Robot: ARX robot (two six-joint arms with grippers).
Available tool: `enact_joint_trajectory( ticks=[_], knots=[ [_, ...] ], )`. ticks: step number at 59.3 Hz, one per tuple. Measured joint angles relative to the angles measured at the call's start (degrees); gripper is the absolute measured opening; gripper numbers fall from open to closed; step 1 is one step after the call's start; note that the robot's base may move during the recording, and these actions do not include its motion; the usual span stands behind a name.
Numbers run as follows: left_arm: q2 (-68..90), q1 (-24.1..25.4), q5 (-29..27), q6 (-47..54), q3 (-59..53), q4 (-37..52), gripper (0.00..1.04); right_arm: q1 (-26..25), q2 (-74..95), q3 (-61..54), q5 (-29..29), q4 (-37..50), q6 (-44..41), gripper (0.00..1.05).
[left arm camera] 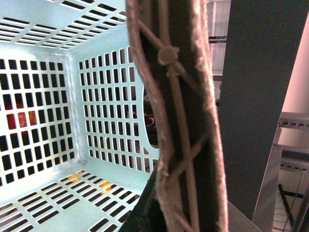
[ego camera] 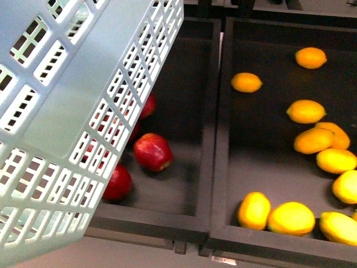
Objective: Pick lemon and mango into basket
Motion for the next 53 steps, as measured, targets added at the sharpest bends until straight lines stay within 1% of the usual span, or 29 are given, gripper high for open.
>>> enact_joint_trajectory(
  ticks=[15,24,32,38,40,41,44,45,47,50,53],
  knots=[
    [0.0,0.2,0.2,0.3,0.0,0.0,0.05,0.0,0.0,0.0,-0.5,0.0,0.0,0.96],
    [-0.2,0.5,-1.5,1.1,0.0,0.0,0.05,0.0,0.0,0.0,-0.5,0.0,0.0,0.96],
    [-0.2,0.3,0.3,0.7,0.0,0.0,0.05,0.0,0.0,0.0,-0.4,0.0,0.0,0.96],
    [-0.2,0.2,0.4,0.3,0.0,0.0,0.05,0.0,0.0,0.0,-0.4,0.0,0.0,0.96],
    [0.6,-0.3,-0.8,2.1,1.2,-3.1,0.05,0.0,0.0,0.0,-0.3,0.0,0.0,0.96],
    [1.5,-0.8,-1.9,4.1,3.1,-7.2,0.05,0.0,0.0,0.0,-0.3,0.0,0.0,0.96],
    [3.9,-1.9,-3.9,8.6,7.0,-14.6,0.05,0.0,0.0,0.0,-0.2,0.0,0.0,0.96],
    [5.2,-2.4,-4.6,11.9,8.7,-17.4,0.05,0.0,0.0,0.0,-0.2,0.0,0.0,0.96],
    [7.1,-3.1,-5.4,17.6,10.6,-20.3,0.05,0.0,0.0,0.0,-0.2,0.0,0.0,0.96],
    [10.2,-4.0,-5.6,26.0,12.2,-21.3,0.05,0.0,0.0,0.0,-0.2,0.0,0.0,0.96],
    [13.7,-4.7,-6.2,31.3,13.5,-21.2,0.05,0.0,0.0,0.0,-0.2,0.0,0.0,0.96]
  ],
)
